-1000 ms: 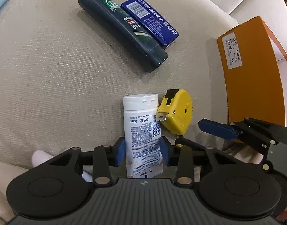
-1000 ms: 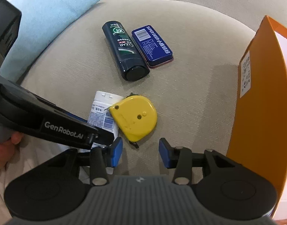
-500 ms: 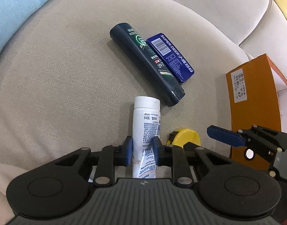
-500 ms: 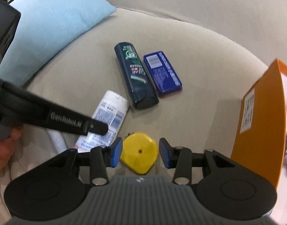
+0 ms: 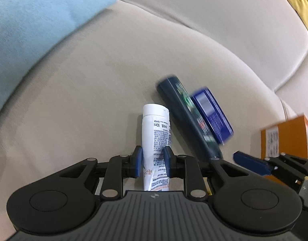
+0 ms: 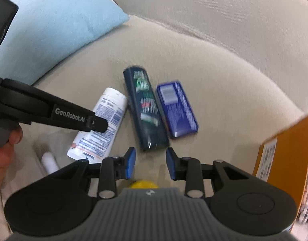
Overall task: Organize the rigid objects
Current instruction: 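Grasp the white Vaseline tube upright with the left gripper, then grasp the dark CLEAR shampoo bottle with the right gripper while the left holds the tube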
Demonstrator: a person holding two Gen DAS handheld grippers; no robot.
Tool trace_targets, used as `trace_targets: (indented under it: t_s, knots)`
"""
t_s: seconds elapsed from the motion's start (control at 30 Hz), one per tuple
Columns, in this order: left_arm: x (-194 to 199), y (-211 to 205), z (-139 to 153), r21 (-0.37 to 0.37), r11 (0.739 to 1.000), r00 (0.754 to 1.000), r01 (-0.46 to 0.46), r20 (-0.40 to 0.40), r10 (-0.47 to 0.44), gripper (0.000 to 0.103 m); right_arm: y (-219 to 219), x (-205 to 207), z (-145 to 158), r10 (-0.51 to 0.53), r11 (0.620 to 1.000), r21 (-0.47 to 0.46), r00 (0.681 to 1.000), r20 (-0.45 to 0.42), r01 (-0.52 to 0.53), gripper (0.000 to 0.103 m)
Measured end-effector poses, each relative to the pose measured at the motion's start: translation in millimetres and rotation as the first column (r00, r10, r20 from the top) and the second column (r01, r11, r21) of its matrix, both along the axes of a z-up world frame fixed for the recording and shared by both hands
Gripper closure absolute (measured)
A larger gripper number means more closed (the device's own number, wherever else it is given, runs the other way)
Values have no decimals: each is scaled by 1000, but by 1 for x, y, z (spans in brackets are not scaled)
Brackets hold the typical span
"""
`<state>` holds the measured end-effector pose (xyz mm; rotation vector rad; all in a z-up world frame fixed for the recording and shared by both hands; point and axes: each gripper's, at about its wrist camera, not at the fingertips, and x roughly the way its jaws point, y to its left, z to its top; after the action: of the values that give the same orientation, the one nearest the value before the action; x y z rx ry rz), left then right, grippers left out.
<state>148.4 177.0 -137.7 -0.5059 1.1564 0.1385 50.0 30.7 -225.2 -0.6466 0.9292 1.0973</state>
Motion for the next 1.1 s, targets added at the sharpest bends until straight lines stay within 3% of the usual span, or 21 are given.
trace_targets:
  t_s: [0.2,0.27,0.4,0.57,0.97,1.0,1.1]
  knots:
    - [11,13,-7,-32,999,999,-36,17,36,77,36,11,4,39,999,10,998,41,-39,69]
    - [13,18,-12,-52,998,999,-45,13,45,71,47,12,1,61,998,1,997,43,-61,69]
    - [13,34,-21,-159,984,996,-81,17,85,71,62,14,-4,115,993,-7,993,35,-115,68]
    - [15,34,-29,-213,974,996,-77,35,86,74,72,12,-9,166,986,-31,985,37,-165,63]
    - [14,35,-29,-223,973,995,-66,55,80,79,76,9,-20,219,975,-51,975,48,-216,64]
    - [13,34,-27,-211,975,995,-64,56,78,79,75,8,-19,378,926,-49,924,63,-375,64]
    - [10,31,-23,-183,981,996,-57,59,68,79,70,6,-16,386,922,-42,921,59,-384,64]
